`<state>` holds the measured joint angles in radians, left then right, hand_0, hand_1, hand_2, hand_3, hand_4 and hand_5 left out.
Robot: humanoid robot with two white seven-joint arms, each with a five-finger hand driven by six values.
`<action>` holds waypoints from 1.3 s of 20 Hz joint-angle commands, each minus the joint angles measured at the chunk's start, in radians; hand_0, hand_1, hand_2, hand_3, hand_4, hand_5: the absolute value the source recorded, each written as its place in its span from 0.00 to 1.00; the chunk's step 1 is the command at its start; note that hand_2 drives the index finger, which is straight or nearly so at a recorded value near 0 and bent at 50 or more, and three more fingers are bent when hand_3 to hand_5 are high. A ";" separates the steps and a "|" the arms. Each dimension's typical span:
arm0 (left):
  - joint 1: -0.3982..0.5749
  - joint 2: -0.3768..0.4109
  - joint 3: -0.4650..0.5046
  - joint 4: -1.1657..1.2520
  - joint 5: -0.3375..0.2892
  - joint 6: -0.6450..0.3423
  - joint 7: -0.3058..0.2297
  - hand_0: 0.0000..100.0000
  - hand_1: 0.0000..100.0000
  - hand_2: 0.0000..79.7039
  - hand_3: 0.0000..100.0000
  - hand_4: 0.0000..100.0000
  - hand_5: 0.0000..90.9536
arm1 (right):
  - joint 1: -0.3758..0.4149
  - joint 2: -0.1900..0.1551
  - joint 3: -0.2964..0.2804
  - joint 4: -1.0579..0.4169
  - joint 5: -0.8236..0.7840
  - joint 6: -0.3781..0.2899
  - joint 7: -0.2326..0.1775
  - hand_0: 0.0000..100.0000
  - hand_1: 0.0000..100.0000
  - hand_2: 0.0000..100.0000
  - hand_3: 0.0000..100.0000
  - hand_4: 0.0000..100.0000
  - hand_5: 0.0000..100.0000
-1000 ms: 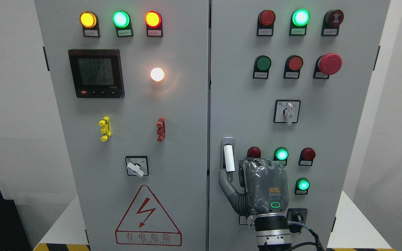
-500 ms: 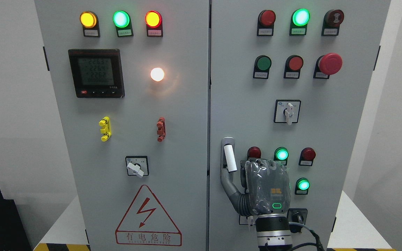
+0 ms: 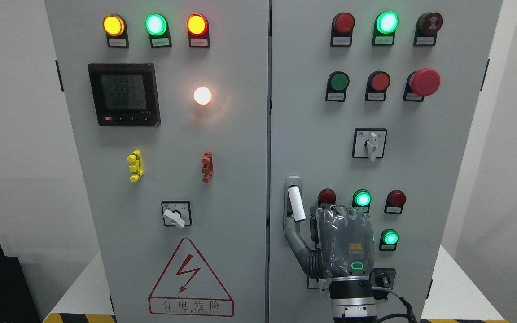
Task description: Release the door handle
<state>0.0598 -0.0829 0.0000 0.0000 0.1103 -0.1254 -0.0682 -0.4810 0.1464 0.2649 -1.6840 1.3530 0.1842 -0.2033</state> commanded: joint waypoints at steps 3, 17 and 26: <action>0.000 0.000 -0.012 -0.015 0.000 0.000 -0.001 0.12 0.39 0.00 0.00 0.00 0.00 | -0.001 0.001 -0.007 -0.005 0.000 0.000 -0.001 0.52 0.43 1.00 1.00 1.00 0.98; 0.000 0.000 -0.012 -0.015 0.000 0.000 -0.001 0.12 0.39 0.00 0.00 0.00 0.00 | 0.002 0.001 -0.013 -0.005 0.000 0.000 -0.015 0.52 0.42 1.00 1.00 1.00 0.98; 0.000 0.000 -0.012 -0.015 0.000 0.000 -0.001 0.12 0.39 0.00 0.00 0.00 0.00 | 0.004 -0.001 -0.015 -0.005 0.002 0.000 -0.015 0.52 0.43 1.00 1.00 1.00 0.98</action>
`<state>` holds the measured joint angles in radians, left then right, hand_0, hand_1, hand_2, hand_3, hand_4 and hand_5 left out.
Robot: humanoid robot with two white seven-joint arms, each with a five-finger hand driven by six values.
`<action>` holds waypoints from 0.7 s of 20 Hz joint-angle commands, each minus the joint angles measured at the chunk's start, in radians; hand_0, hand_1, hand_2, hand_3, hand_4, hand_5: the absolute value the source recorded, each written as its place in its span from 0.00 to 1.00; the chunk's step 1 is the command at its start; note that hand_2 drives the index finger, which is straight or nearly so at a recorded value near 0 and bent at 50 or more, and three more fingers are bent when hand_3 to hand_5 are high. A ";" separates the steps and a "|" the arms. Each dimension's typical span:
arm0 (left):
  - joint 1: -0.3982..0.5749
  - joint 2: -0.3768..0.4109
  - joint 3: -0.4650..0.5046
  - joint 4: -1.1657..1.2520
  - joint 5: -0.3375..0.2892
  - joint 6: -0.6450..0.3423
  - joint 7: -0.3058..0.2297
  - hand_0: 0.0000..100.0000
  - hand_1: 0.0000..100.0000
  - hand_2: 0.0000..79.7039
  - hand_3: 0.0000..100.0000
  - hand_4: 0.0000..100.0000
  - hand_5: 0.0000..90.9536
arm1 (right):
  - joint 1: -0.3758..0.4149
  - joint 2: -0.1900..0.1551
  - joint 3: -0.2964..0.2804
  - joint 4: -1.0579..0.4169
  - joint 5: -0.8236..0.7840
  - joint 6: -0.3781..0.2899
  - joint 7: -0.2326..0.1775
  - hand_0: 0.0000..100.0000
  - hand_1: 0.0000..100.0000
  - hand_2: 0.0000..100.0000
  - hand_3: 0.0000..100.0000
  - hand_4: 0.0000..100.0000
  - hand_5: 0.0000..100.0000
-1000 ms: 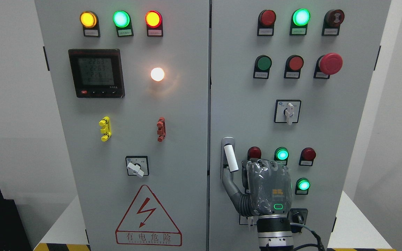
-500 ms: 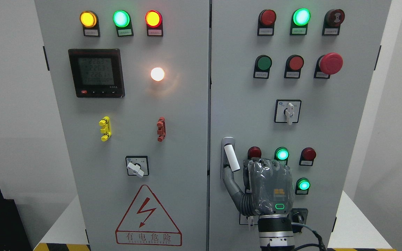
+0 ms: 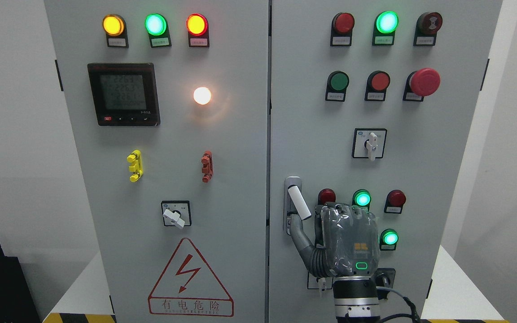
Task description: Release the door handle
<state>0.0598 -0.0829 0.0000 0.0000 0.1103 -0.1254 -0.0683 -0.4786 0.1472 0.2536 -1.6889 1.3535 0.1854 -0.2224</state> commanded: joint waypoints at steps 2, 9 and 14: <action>0.000 0.000 -0.012 -0.015 0.000 0.000 -0.001 0.12 0.39 0.00 0.00 0.00 0.00 | 0.002 -0.001 -0.010 0.000 0.001 -0.001 0.005 0.52 0.44 1.00 1.00 1.00 0.98; 0.000 0.000 -0.012 -0.015 0.000 0.000 -0.001 0.12 0.39 0.00 0.00 0.00 0.00 | 0.002 -0.001 -0.016 0.000 0.001 -0.001 0.005 0.54 0.43 1.00 1.00 1.00 0.98; 0.000 0.000 -0.012 -0.015 0.000 0.000 -0.001 0.12 0.39 0.00 0.00 0.00 0.00 | 0.002 -0.001 -0.020 -0.002 0.001 -0.001 0.003 0.55 0.43 1.00 1.00 1.00 0.98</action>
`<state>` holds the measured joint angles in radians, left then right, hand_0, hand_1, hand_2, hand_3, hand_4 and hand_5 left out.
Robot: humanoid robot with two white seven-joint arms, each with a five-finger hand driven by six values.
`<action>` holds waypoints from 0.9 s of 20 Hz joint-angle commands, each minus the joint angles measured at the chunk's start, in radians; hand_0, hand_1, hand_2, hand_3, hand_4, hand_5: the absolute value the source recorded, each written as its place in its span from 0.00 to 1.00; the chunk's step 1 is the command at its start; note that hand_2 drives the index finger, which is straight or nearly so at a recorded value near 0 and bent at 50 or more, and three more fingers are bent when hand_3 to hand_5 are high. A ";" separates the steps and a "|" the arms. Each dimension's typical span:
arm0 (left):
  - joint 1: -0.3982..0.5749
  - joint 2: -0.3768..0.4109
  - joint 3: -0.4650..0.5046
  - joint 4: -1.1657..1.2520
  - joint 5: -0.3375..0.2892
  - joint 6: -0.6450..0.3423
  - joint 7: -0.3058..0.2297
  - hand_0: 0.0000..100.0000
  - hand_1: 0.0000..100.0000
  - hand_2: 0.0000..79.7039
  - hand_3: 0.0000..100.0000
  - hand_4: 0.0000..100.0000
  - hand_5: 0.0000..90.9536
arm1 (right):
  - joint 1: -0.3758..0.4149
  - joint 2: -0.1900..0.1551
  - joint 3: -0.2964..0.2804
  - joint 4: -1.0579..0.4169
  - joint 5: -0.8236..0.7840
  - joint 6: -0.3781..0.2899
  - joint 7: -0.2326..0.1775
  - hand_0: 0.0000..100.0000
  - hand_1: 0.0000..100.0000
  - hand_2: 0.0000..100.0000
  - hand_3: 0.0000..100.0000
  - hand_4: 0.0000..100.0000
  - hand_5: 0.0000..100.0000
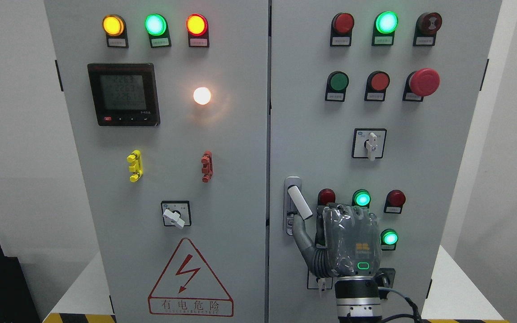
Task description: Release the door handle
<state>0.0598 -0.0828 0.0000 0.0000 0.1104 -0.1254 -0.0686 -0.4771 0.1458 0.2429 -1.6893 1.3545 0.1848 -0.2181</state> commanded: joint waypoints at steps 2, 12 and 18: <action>0.000 0.000 -0.012 -0.015 0.000 0.000 0.000 0.12 0.39 0.00 0.00 0.00 0.00 | -0.001 -0.002 -0.013 -0.001 0.000 -0.001 -0.004 0.55 0.43 1.00 1.00 1.00 0.98; 0.000 0.000 -0.012 -0.015 0.000 0.000 0.000 0.12 0.39 0.00 0.00 0.00 0.00 | -0.001 -0.003 -0.020 -0.004 0.000 -0.001 -0.004 0.56 0.42 1.00 1.00 1.00 0.98; 0.000 0.000 -0.012 -0.015 0.000 0.000 0.000 0.12 0.39 0.00 0.00 0.00 0.00 | -0.005 -0.005 -0.031 -0.006 0.000 -0.001 -0.004 0.56 0.42 1.00 1.00 1.00 0.98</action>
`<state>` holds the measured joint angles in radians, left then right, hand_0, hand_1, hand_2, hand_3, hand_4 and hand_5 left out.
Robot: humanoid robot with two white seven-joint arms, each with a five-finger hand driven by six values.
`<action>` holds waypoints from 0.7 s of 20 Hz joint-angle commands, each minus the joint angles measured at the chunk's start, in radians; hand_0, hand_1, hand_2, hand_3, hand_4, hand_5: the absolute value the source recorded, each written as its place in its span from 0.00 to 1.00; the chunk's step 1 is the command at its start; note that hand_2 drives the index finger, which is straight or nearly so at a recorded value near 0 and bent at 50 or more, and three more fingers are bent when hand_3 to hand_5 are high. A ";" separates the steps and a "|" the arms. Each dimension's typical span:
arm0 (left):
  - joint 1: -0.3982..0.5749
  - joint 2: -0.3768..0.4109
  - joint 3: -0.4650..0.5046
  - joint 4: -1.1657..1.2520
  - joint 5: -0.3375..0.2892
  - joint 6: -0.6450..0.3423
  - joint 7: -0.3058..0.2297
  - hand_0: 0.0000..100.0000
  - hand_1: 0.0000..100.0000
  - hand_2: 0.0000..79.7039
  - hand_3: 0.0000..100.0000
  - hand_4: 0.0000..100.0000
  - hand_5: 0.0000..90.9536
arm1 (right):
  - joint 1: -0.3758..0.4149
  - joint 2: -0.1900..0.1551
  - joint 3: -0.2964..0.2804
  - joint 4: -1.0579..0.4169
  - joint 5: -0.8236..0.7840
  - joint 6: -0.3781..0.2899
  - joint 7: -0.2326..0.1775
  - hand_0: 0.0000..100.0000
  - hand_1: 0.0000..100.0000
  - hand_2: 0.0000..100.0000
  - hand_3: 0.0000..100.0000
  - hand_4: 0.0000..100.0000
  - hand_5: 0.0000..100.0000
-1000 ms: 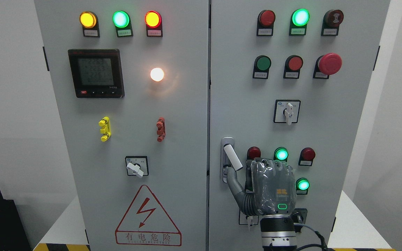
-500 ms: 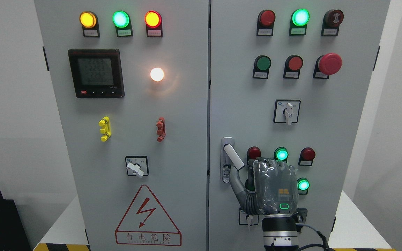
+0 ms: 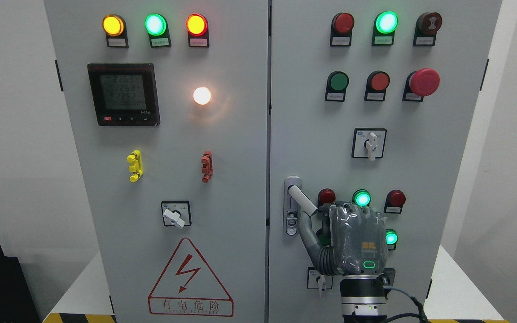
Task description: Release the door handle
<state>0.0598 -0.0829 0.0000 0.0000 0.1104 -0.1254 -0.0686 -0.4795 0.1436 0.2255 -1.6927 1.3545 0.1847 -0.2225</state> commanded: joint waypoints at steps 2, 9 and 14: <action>0.000 0.000 -0.012 -0.015 0.000 0.000 0.000 0.12 0.39 0.00 0.00 0.00 0.00 | -0.002 -0.004 -0.017 -0.004 0.000 -0.001 0.000 0.56 0.42 1.00 1.00 1.00 0.98; 0.000 0.000 -0.012 -0.015 0.000 0.000 0.000 0.12 0.39 0.00 0.00 0.00 0.00 | -0.007 -0.004 -0.018 -0.002 0.000 -0.001 0.000 0.56 0.42 1.00 1.00 1.00 0.98; 0.000 0.000 -0.012 -0.015 0.000 0.000 0.000 0.12 0.39 0.00 0.00 0.00 0.00 | -0.011 -0.006 -0.031 -0.002 0.000 -0.001 0.002 0.56 0.42 1.00 1.00 1.00 0.98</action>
<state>0.0598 -0.0829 0.0000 0.0000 0.1104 -0.1254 -0.0686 -0.4869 0.1402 0.2103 -1.6944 1.3545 0.1847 -0.2231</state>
